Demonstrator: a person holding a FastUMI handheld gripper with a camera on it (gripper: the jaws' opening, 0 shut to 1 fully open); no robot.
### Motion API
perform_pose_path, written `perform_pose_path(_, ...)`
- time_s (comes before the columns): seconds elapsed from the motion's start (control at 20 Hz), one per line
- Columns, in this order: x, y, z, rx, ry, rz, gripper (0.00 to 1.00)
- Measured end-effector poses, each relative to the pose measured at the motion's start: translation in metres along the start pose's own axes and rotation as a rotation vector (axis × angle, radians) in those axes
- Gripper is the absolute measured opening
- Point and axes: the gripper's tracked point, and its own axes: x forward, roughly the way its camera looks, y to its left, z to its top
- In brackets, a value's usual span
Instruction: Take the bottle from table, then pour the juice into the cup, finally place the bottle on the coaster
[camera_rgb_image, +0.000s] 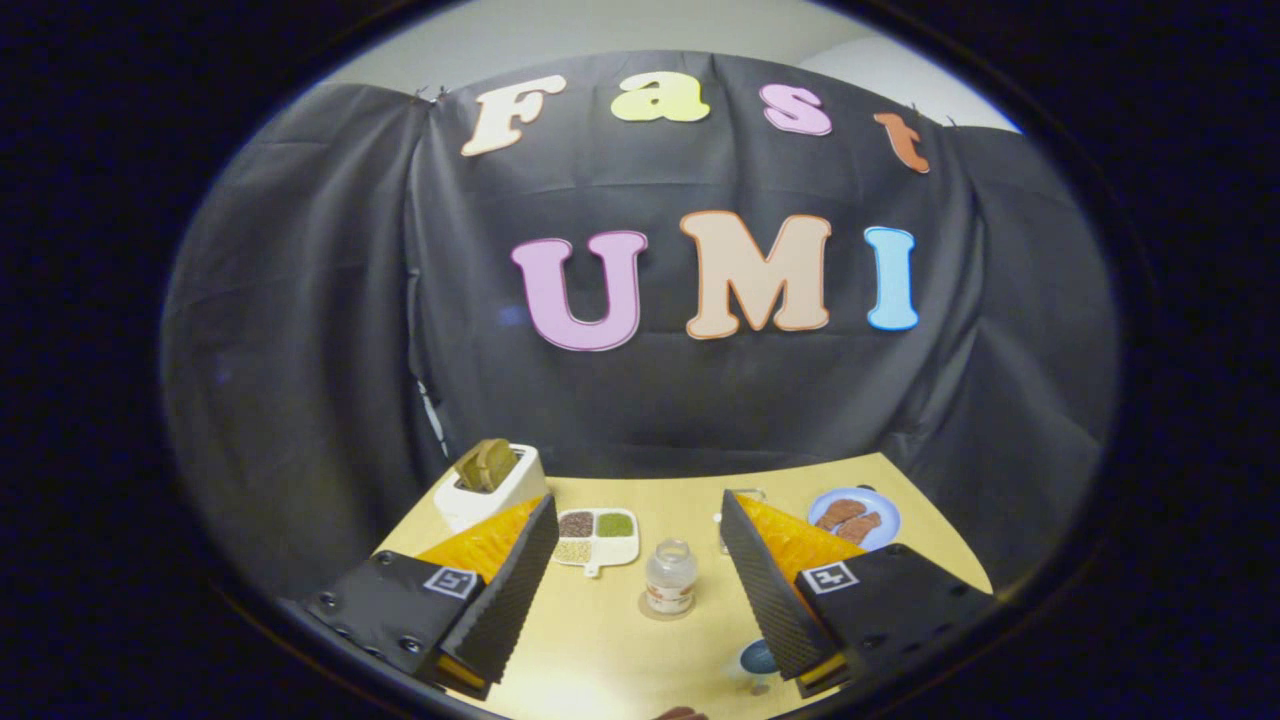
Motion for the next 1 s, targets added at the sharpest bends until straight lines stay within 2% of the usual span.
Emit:
perform_pose_path(0.2, -0.017, -0.004, 0.000, 0.000, -0.001, 0.062, 1.00)
perform_pose_path(0.5, -0.031, -0.021, -0.016, -0.019, 0.042, 0.056, 1.00)
perform_pose_path(1.0, -0.041, -0.031, -0.029, 0.033, 0.073, 0.073, 1.00)
